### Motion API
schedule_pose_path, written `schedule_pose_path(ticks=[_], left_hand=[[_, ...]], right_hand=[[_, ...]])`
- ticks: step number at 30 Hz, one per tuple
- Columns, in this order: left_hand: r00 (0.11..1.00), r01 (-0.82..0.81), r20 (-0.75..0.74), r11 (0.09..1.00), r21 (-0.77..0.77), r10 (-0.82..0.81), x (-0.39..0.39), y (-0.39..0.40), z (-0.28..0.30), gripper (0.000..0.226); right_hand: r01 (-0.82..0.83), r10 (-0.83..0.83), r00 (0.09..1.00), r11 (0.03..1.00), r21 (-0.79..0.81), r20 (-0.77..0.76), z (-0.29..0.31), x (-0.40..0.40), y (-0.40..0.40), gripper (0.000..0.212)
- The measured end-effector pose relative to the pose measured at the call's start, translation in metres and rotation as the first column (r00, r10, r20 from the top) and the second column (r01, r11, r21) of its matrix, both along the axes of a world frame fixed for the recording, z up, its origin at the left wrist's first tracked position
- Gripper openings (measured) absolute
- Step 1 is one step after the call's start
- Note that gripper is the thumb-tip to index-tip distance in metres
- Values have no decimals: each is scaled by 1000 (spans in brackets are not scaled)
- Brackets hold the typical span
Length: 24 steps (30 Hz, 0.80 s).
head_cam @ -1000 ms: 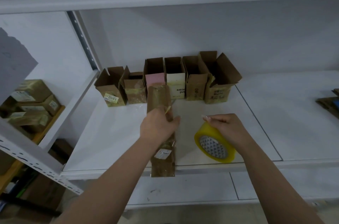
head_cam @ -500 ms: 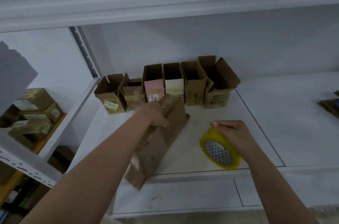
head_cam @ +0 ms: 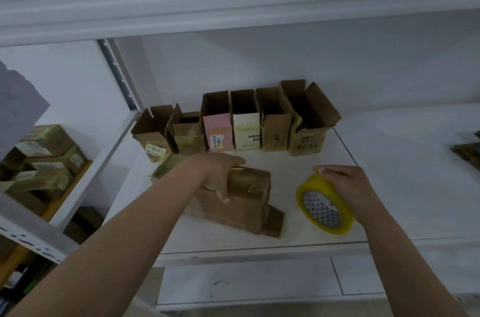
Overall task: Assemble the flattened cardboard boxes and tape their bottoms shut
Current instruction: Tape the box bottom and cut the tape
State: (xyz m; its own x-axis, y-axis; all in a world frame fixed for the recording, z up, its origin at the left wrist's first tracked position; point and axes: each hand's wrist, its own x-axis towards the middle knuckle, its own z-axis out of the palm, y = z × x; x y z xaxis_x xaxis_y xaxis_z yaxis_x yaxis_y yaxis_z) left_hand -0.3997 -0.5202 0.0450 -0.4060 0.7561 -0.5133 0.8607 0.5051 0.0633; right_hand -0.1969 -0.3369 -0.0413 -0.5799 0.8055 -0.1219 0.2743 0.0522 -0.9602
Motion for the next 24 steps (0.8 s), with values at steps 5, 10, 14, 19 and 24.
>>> schedule_pose_path(ticks=[5,10,14,19,24], left_hand=[[990,-129,-26,972,196,137,37,6,-24,108],[967,-52,-226,964,261,113,57,7,-60,85],[965,249,-160,924,290,-210,48,-23,-54,83],[914,404,-91,873,274,-395,23,-63,-47,76],[942,324,-24,893,311,-334,6,-71,-50,81]], right_hand=[[-15,15,1000,999,-42,-7,0,-13,-10,13],[-48,49,999,998,-42,17,1,-22,-18,14],[-46,46,999,999,0,4,3,-25,-22,14],[-61,61,998,998,11,4,12,-34,-32,20],[-129,129,992,991,42,7,23,-46,-48,14]])
